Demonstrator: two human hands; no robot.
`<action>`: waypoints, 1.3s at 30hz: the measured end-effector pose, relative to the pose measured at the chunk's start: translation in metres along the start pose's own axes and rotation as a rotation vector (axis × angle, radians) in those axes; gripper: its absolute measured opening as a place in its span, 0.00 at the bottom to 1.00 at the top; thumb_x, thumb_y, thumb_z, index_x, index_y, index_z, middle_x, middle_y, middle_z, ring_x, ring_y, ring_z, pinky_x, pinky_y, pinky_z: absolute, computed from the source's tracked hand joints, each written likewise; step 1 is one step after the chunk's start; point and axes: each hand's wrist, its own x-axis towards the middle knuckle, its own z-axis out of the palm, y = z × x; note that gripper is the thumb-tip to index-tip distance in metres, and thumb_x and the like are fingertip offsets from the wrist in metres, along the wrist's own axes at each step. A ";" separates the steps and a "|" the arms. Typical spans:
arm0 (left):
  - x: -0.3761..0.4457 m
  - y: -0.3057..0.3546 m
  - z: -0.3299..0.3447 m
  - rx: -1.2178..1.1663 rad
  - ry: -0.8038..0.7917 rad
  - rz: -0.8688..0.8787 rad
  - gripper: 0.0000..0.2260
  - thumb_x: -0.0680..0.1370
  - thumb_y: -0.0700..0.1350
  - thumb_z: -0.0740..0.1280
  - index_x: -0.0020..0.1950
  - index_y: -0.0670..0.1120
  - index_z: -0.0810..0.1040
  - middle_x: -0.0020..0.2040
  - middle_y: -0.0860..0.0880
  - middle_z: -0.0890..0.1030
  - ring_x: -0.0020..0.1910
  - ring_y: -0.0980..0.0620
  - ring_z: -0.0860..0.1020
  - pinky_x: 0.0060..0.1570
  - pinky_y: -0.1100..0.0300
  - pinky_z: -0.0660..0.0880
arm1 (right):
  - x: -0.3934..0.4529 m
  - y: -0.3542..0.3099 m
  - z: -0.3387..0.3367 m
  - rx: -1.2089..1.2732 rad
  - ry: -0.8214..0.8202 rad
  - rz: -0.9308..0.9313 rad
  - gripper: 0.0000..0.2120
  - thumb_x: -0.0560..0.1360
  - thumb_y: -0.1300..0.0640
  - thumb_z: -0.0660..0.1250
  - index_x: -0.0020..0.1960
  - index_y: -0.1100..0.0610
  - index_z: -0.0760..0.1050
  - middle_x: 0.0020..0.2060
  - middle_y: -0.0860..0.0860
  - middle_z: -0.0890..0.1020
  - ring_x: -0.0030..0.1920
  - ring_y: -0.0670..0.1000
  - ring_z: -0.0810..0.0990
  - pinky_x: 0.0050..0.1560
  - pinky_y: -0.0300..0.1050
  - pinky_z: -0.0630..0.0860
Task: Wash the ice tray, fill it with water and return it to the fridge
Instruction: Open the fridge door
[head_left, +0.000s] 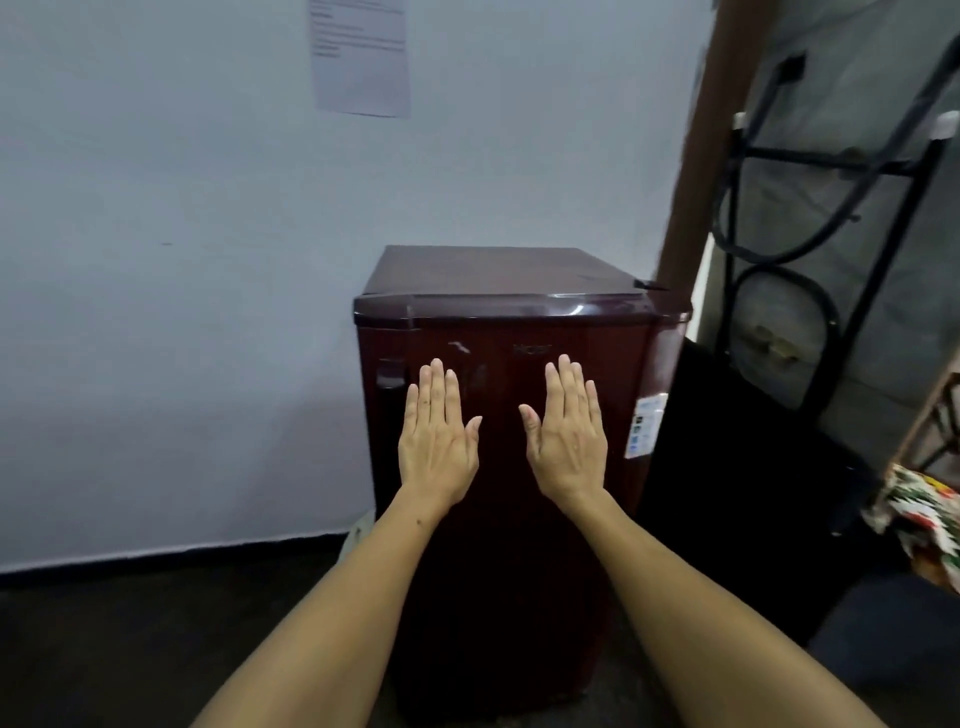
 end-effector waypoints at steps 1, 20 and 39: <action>0.003 -0.010 -0.002 0.009 0.001 -0.029 0.29 0.80 0.54 0.44 0.75 0.36 0.54 0.76 0.37 0.53 0.76 0.43 0.50 0.74 0.49 0.48 | 0.004 -0.008 0.005 0.019 -0.010 -0.008 0.30 0.82 0.44 0.47 0.74 0.65 0.62 0.74 0.61 0.65 0.75 0.57 0.61 0.75 0.51 0.54; 0.025 -0.106 -0.011 -0.006 -0.084 -0.141 0.28 0.82 0.53 0.48 0.77 0.39 0.44 0.78 0.41 0.44 0.77 0.46 0.41 0.73 0.54 0.36 | 0.034 -0.111 0.092 0.686 -0.655 0.431 0.29 0.80 0.37 0.51 0.64 0.59 0.73 0.56 0.56 0.80 0.58 0.56 0.77 0.52 0.47 0.70; 0.144 -0.114 0.016 -0.020 -0.055 0.023 0.28 0.82 0.54 0.48 0.77 0.40 0.46 0.78 0.43 0.47 0.77 0.48 0.42 0.75 0.54 0.38 | 0.063 -0.143 0.139 0.955 -0.549 0.516 0.30 0.81 0.39 0.43 0.71 0.54 0.69 0.65 0.56 0.76 0.68 0.58 0.70 0.67 0.49 0.64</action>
